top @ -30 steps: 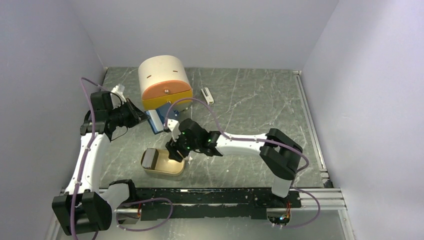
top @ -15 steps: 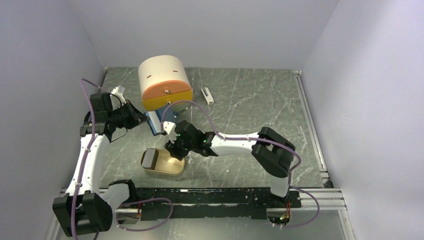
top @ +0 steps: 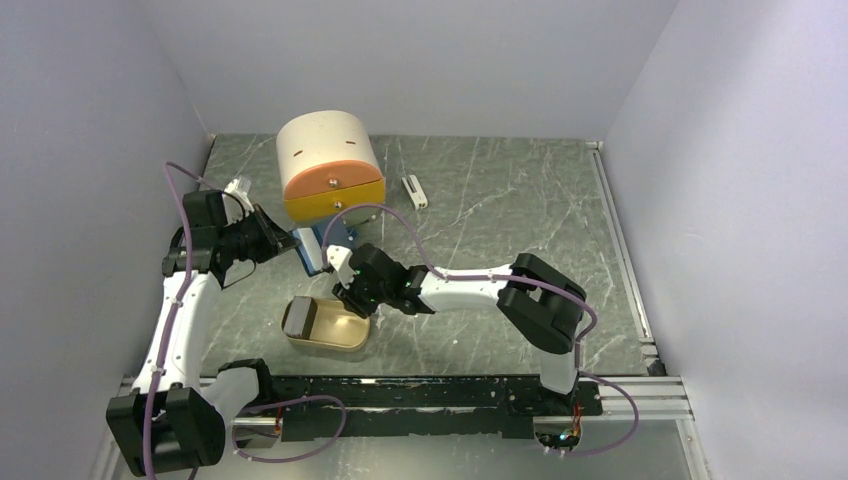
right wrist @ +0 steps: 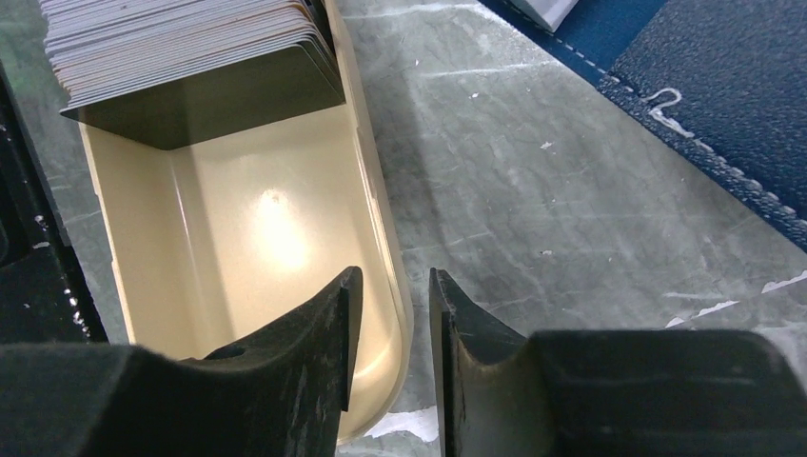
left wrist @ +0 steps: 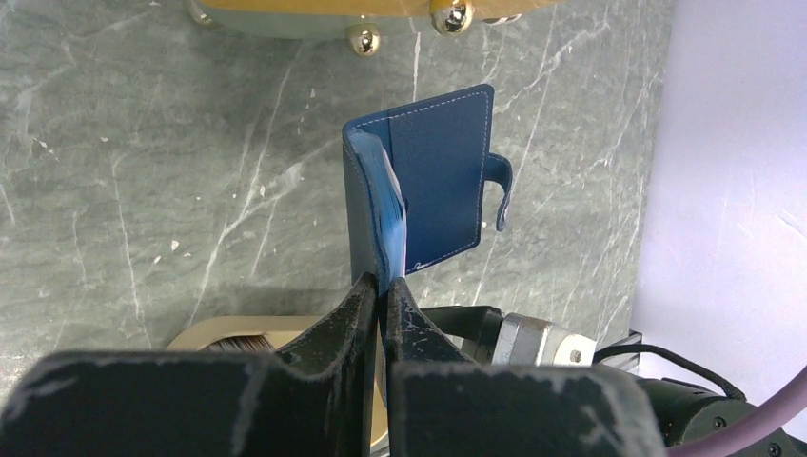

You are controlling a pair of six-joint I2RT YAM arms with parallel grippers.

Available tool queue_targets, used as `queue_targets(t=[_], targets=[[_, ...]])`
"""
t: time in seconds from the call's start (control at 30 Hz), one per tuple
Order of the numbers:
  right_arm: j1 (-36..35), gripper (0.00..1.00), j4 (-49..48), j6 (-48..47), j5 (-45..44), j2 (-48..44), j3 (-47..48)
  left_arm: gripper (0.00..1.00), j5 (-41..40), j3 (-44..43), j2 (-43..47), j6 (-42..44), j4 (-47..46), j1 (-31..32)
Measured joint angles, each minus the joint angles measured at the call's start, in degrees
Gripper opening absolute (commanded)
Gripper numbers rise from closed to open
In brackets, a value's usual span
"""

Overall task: Put the credit cards into the card holder
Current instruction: Pick up the storage box at the center of the board.

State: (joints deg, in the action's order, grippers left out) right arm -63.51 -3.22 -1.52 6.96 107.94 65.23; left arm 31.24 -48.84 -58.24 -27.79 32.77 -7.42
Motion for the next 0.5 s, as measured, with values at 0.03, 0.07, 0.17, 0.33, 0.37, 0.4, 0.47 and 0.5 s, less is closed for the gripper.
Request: queue_targets(t=[0.03, 0.07, 0.17, 0.33, 0.37, 0.4, 0.47, 0.5], targets=[[0.0, 0.32, 0.0, 0.0, -0.1, 0.0, 0.0, 0.09, 0.0, 0.0, 0.0, 0.0, 0.0, 0.0], [0.0, 0.31, 0.0, 0.0, -0.2, 0.1, -0.1, 0.09, 0.0, 0.1, 0.0, 0.0, 0.0, 0.0], [0.0, 0.3, -0.2, 0.0, -0.3, 0.3, -0.2, 0.09, 0.1, 0.2, 0.0, 0.2, -0.1, 0.0], [0.0, 0.23, -0.3, 0.0, -0.5, 0.5, -0.3, 0.09, 0.1, 0.3, 0.1, 0.5, -0.2, 0.0], [0.0, 0.21, -0.3, 0.0, -0.6, 0.5, -0.4, 0.09, 0.1, 0.3, 0.1, 0.5, -0.2, 0.0], [0.0, 0.19, -0.4, 0.0, -0.6, 0.5, -0.5, 0.09, 0.1, 0.3, 0.1, 0.6, -0.2, 0.0], [0.0, 0.15, -0.4, 0.1, -0.9, 0.5, -1.0, 0.09, 0.1, 0.3, 0.1, 0.7, -0.2, 0.0], [0.0, 0.14, -0.3, 0.2, -1.0, 0.5, -1.2, 0.09, 0.1, 0.3, 0.1, 0.8, -0.2, 0.0]])
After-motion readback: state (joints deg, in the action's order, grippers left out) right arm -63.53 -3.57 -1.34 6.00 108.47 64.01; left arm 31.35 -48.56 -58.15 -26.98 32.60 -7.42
